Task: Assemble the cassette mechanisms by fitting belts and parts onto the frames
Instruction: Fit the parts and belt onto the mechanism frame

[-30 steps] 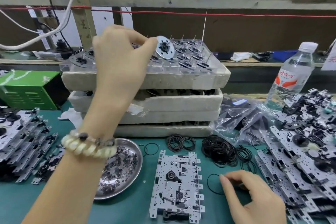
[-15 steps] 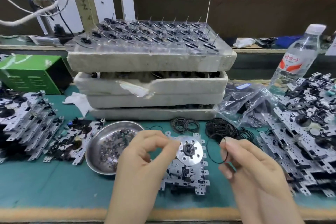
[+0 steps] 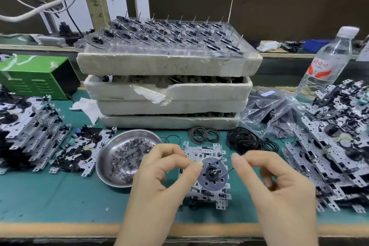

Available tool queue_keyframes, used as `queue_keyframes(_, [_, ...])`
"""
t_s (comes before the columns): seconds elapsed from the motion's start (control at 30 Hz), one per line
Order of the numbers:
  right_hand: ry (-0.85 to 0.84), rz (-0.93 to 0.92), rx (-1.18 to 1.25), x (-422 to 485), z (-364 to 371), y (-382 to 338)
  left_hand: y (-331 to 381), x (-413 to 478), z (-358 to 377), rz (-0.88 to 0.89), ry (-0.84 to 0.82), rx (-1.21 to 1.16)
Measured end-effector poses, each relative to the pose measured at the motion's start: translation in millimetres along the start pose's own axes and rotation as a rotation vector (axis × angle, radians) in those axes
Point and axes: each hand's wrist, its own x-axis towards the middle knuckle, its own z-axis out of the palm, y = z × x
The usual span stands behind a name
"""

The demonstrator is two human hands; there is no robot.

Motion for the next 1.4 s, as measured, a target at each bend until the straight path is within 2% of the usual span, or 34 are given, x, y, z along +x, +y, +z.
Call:
queue_keyframes(0.07, [-0.140, 0.138, 0.005, 5.6, -8.2, 3.6, -2.6, -0.7, -1.1, 0.032, -0.019, 0.054])
queue_keyframes(0.13, [-0.338, 0.350, 0.114, 13.0, -15.2, 8.2, -5.4, -1.2, -1.4, 0.063, -0.030, 0.101])
queue_keyframes(0.2, [-0.542, 0.582, 0.351, 20.9, -18.7, 11.7, -8.9, -2.3, -0.8, 0.104, -0.035, 0.147])
queue_keyframes(0.27, [-0.681, 0.733, 0.580, 27.7, -21.4, 13.5, -13.0, -4.0, 0.4, 0.162, -0.029, 0.200])
queue_keyframes(0.33, [-0.760, 0.785, 0.687, 30.7, -23.5, 12.4, -17.0, -6.1, 1.8, 0.214, -0.025, 0.257])
queue_keyframes(0.47, [-0.785, 0.842, 0.725, 33.2, -24.4, 7.8, -22.3, -6.5, 3.7, 0.379, 0.035, 0.370])
queue_keyframes(0.6, [-0.821, 0.806, 0.627, 37.1, -23.3, 4.9, -25.8, -2.5, 3.8, 0.612, 0.127, 0.477])
queue_keyframes(0.73, [-0.913, 0.580, 0.258, 46.8, -25.4, 10.8, -27.8, 10.3, 3.2, 0.844, 0.223, 0.611])
queue_keyframes(0.83, [-0.883, 0.498, 0.117, 54.7, -24.8, 21.8, -32.4, 22.7, 3.4, 1.002, 0.251, 0.728])
queue_keyframes(1.0, [-0.818, 0.460, 0.121, 60.2, -18.6, 40.2, -43.3, 35.1, 5.9, 0.967, 0.146, 0.732])
queue_keyframes(1.4, [-0.768, 0.291, 0.112, 58.5, -15.1, 48.0, -51.0, 37.4, 6.2, 0.981, 0.128, 0.796])
